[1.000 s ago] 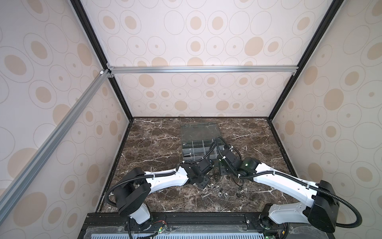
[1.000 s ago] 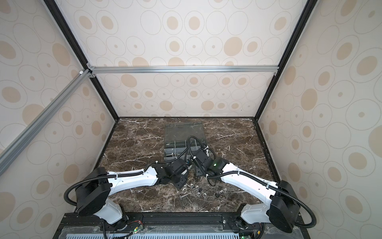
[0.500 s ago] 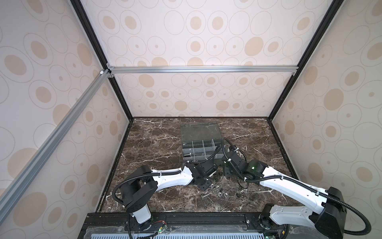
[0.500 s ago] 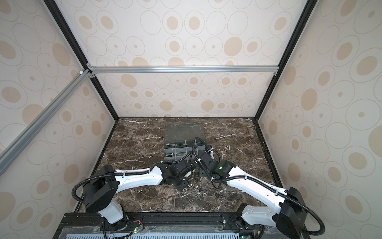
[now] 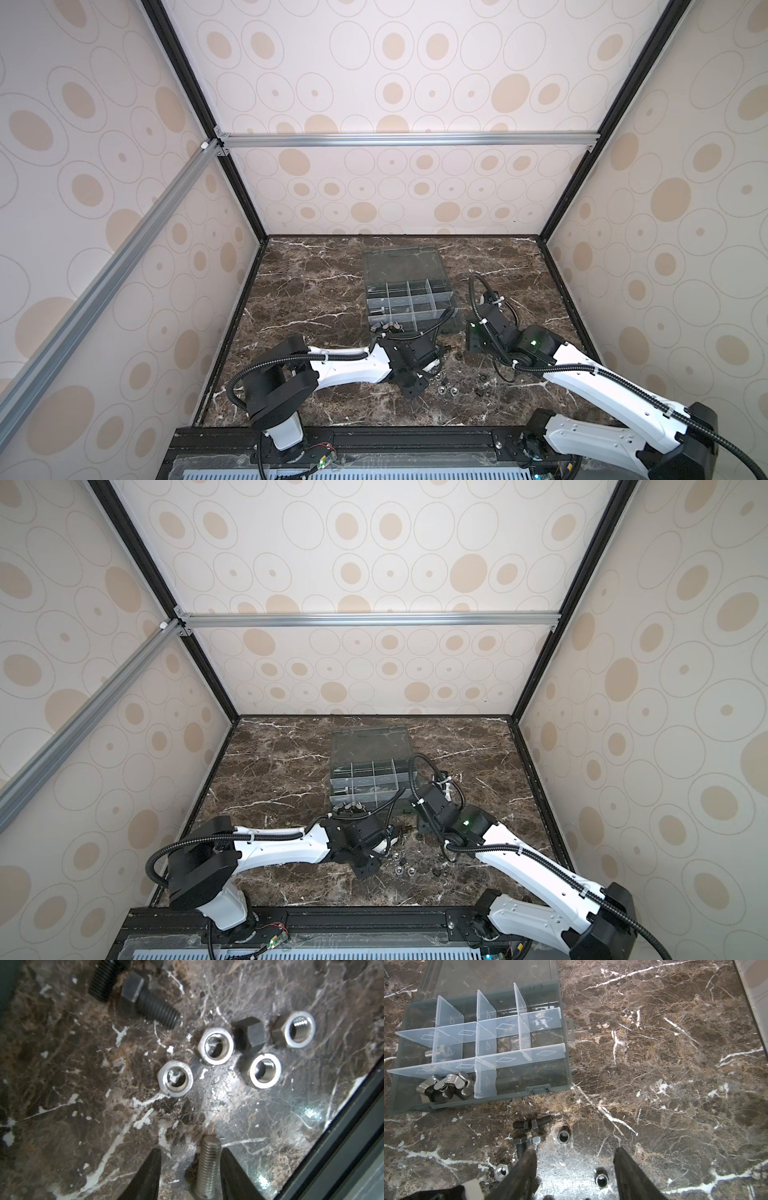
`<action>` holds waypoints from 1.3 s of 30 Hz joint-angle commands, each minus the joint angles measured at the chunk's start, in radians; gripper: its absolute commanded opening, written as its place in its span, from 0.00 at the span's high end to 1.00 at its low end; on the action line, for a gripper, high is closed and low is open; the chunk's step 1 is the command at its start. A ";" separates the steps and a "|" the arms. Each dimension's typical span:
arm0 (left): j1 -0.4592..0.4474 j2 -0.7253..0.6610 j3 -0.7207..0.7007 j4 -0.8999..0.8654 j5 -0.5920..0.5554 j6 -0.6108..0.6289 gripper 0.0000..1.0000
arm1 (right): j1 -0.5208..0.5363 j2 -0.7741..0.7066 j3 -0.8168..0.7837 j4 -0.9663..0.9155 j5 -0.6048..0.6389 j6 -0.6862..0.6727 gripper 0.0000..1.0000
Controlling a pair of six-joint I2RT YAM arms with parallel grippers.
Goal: Sort the screws and nuts into containers
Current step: Pick up the screw from the bottom-center of the table.
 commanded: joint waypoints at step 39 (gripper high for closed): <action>0.014 -0.068 0.030 -0.020 -0.171 0.062 0.94 | -0.041 -0.104 -0.044 -0.095 0.032 0.037 0.37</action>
